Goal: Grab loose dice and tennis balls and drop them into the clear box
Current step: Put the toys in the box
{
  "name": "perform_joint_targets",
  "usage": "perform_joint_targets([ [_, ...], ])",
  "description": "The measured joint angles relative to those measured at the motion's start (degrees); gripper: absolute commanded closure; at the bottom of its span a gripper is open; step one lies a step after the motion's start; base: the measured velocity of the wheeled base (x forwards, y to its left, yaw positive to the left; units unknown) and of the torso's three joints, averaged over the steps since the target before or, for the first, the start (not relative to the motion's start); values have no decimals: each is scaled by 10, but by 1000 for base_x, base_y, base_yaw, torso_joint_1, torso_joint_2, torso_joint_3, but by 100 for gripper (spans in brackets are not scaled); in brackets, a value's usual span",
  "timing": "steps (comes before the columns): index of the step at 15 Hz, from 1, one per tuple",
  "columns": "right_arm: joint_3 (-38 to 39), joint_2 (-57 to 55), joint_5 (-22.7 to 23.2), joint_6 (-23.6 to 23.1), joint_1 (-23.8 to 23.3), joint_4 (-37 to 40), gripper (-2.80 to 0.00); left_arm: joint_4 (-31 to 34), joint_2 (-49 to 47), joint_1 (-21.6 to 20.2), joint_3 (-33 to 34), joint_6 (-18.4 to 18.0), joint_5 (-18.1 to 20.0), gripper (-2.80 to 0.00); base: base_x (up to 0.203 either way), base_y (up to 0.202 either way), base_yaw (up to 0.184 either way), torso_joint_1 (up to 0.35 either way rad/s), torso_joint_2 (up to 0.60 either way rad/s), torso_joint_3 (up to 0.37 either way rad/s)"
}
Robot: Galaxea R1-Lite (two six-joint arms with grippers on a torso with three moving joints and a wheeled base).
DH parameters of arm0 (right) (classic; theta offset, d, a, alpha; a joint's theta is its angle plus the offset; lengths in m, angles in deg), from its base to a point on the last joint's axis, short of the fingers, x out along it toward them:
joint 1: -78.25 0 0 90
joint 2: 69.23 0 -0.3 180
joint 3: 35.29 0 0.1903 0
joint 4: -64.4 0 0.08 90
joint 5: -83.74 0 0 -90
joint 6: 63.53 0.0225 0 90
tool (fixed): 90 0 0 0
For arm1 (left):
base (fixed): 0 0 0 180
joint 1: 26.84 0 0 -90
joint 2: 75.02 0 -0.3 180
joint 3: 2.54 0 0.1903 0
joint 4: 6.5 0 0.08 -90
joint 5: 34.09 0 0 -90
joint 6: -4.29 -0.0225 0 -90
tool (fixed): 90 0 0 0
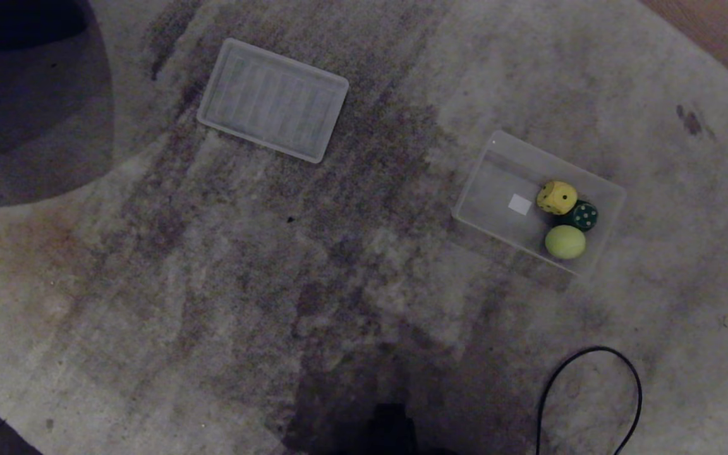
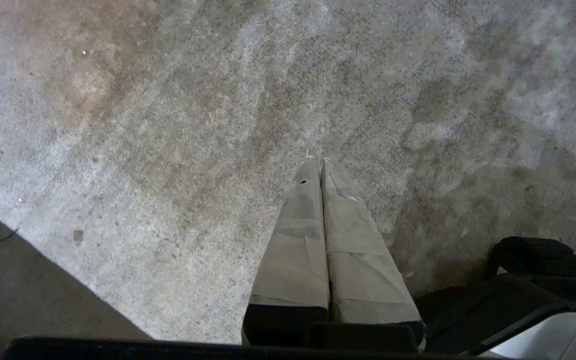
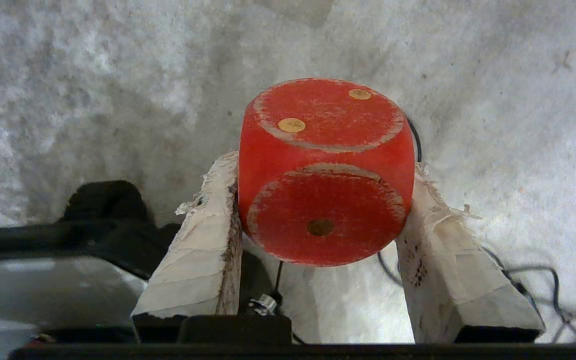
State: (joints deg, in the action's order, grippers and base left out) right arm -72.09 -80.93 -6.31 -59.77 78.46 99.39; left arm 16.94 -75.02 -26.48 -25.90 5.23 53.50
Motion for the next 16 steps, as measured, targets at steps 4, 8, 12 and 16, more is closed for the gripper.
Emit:
perform_joint_targets([
  [4,-67,-220,4,24,3,-65,0,0,0,0,0,0,0,0,0,0,0,0,0,0],
  [8,-111,-477,6,71,15,-255,0,0,0,0,0,0,0,0,0,0,0,0,0,0],
  [12,-204,-698,9,154,43,-449,0,0,0,0,0,0,0,0,0,0,0,0,0,0],
  [16,-291,-862,12,185,59,-636,0,0,0,0,0,0,0,0,0,0,0,0,0,0],
])
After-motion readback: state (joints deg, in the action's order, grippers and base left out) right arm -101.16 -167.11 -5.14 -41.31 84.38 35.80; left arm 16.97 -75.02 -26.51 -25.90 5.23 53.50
